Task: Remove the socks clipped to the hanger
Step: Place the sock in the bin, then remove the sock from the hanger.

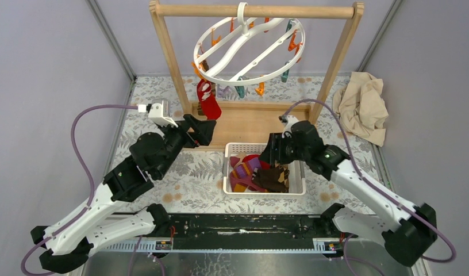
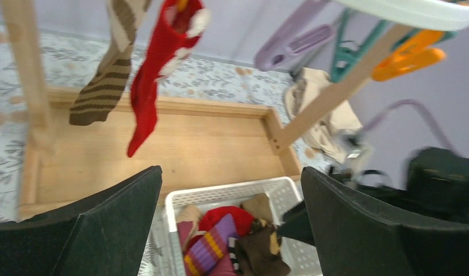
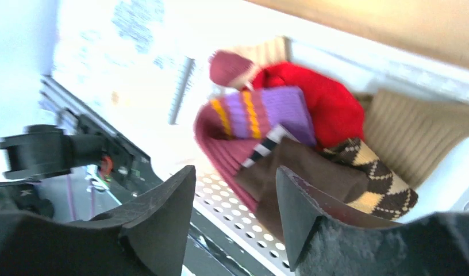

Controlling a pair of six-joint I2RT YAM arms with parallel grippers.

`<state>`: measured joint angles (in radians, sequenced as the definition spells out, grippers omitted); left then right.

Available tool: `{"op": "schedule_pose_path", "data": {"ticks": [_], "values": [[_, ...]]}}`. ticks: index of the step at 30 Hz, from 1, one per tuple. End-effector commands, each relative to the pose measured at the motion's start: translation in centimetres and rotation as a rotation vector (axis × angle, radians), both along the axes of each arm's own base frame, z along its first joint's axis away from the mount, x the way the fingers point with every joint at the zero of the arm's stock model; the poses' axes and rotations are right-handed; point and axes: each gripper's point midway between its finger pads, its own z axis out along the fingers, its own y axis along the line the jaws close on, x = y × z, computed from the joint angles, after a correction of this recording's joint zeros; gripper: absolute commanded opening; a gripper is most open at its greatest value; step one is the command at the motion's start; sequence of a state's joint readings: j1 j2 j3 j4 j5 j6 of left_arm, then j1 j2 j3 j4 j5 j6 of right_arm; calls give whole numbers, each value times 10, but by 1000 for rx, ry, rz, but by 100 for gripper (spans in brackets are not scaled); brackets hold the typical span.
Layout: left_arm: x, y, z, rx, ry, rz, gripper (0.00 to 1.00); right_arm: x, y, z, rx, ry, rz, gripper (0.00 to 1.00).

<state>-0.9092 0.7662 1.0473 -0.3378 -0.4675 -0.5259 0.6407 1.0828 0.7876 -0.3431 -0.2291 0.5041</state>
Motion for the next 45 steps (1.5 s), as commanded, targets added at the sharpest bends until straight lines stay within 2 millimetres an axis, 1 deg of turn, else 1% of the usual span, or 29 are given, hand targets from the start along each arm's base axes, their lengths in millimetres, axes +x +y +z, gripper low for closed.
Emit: {"op": "schedule_pose_path", "data": {"ticks": [1, 3, 6, 7, 12, 17, 19, 21, 22, 24, 29, 34, 35, 36, 37, 40, 41, 45], "values": [[14, 29, -22, 65, 10, 178, 98, -4, 4, 61, 108, -112, 20, 63], [21, 30, -32, 105, 0, 208, 99, -8, 6, 75, 154, -127, 26, 64], [31, 32, -44, 159, -18, 257, 98, -12, 10, 83, 193, -125, 37, 65], [35, 34, -48, 174, -18, 278, 99, -13, 10, 83, 200, -124, 39, 65], [52, 39, -56, 211, -59, 346, 98, -16, 11, 84, 221, -122, 41, 65], [73, 41, -64, 252, -118, 382, 98, -18, 13, 83, 235, -117, 49, 64], [80, 43, -66, 249, -139, 393, 98, -19, 13, 83, 239, -116, 53, 64], [87, 40, -65, 226, -179, 378, 98, -20, 13, 84, 243, -115, 55, 64], [90, 40, -69, 229, -188, 371, 98, -20, 13, 84, 244, -116, 57, 64], [97, 38, -70, 215, -215, 357, 98, -21, 13, 84, 245, -115, 59, 64], [113, 38, -67, 178, -269, 354, 98, -22, 13, 83, 245, -114, 64, 64], [131, 34, -63, 171, -298, 344, 97, -23, 13, 81, 248, -109, 67, 64], [135, 34, -62, 170, -300, 345, 95, -23, 13, 80, 248, -109, 67, 64], [138, 33, -61, 171, -300, 342, 91, -23, 13, 80, 247, -107, 67, 64], [141, 33, -61, 169, -299, 340, 84, -23, 13, 80, 247, -109, 67, 64], [146, 32, -62, 166, -289, 324, 52, -24, 12, 78, 246, -108, 66, 64], [147, 31, -62, 164, -282, 320, 44, -24, 12, 78, 247, -107, 66, 64], [146, 26, -63, 162, -266, 292, 25, -23, 14, 75, 254, -103, 63, 64]]}}
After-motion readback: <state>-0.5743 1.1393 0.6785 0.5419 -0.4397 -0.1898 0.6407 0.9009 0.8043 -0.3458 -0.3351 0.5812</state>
